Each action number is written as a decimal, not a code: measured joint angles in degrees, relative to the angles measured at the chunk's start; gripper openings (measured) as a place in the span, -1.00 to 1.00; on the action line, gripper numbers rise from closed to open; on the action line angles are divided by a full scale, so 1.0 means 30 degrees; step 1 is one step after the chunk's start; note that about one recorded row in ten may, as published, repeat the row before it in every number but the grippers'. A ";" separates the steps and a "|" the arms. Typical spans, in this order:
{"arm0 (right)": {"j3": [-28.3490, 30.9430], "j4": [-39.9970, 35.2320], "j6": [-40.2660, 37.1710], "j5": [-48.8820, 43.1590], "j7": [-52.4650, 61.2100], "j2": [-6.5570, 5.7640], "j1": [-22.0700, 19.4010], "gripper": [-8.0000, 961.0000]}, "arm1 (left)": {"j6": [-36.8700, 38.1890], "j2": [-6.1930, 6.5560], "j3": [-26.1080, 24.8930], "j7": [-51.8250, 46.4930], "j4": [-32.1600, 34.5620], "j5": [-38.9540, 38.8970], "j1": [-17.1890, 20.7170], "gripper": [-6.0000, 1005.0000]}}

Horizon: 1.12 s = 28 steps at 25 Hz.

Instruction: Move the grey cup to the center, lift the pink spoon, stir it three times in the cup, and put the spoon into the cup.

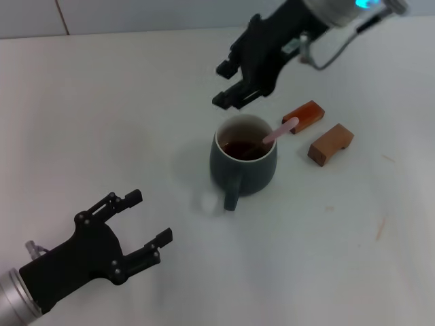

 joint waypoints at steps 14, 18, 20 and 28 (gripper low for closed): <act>0.2210 0.6654 0.2595 2.1672 -1.6027 -0.0223 -1.0791 0.10 | -0.0061 0.0030 -0.0109 0.0000 0.0139 -0.0010 -0.0106 0.62; 0.3111 0.9647 0.1382 2.1271 -1.7249 -0.0587 -1.0750 0.14 | -0.0105 0.0027 -0.0106 0.0001 0.0181 -0.0009 -0.0133 0.62; 0.4076 1.1665 0.0650 2.1129 -1.8938 -0.0648 -1.0935 0.15 | -0.0144 0.0017 -0.0103 0.0001 0.0202 -0.0008 -0.0110 0.62; 0.5760 1.5521 -0.0069 2.0457 -2.3985 -0.0449 -1.3156 0.60 | -0.0158 -0.0001 -0.0093 0.0001 0.0194 -0.0008 0.0017 0.62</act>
